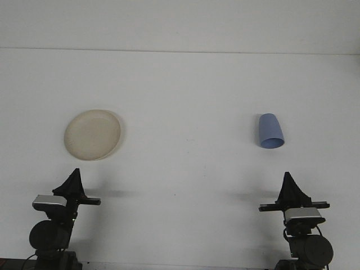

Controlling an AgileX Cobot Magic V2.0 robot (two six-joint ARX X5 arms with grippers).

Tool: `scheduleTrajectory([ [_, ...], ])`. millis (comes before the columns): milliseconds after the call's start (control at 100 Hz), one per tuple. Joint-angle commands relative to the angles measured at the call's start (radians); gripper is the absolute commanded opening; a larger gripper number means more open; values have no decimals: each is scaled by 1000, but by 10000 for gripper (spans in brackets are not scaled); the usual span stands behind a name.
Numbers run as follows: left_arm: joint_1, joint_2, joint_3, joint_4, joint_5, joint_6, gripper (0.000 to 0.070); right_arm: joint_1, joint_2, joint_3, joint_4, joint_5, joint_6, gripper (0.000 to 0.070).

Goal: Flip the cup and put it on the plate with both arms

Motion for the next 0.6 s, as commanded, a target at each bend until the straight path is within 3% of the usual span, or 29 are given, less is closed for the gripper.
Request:
scheduleTrajectory([
  [0, 1, -2, -20, 10, 2, -1, 12, -2, 0, -2, 15, 2, -4, 0],
  [320, 1, -2, -20, 10, 2, -1, 11, -2, 0, 31, 12, -4, -5, 0],
  [590, 1, -2, -20, 10, 2, -1, 11, -2, 10, 202, -132, 0, -6, 0],
])
